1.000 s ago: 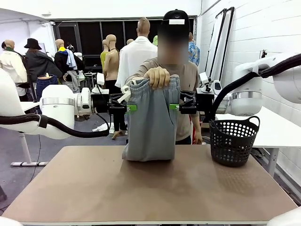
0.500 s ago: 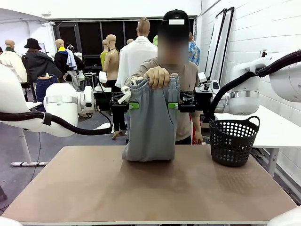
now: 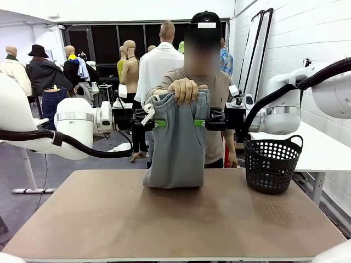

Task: Fold the training pants.
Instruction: Grab both ends of the Training pants handed by a person.

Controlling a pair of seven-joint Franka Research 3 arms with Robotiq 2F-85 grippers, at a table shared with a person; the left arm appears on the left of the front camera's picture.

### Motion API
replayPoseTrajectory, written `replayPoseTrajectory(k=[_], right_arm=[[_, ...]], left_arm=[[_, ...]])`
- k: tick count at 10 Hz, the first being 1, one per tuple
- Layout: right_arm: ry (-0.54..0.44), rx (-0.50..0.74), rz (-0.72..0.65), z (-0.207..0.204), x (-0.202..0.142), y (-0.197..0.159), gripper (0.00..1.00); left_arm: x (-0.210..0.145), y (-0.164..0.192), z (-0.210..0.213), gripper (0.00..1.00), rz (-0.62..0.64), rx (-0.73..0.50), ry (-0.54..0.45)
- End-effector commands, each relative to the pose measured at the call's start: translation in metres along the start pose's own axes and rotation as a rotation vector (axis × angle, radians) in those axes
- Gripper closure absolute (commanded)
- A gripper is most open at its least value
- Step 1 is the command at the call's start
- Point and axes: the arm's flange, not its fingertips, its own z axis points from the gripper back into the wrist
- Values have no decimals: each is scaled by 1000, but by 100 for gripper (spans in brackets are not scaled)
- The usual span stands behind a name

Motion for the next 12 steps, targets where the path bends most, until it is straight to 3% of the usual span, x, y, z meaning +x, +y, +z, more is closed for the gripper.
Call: replayPoseTrajectory(k=[1, 2, 3, 4, 12], right_arm=[[-10, -13, -29, -8, 3, -8, 49], [-7, -9, -35, -8, 3, -9, 68], [-5, -6, -40, -8, 3, -8, 87], [-3, -2, -45, -7, 3, -9, 100], [36, 8, -59, -6, 4, -11, 100]], left_arm=[[1, 3, -8, 68, -22, 22, -23], [1, 3, -8, 88, -27, 28, -24], [2, 2, -8, 100, -32, 29, -27], [3, 1, -7, 100, -37, 28, -30], [2, 3, -1, 100, -13, 51, 8]])
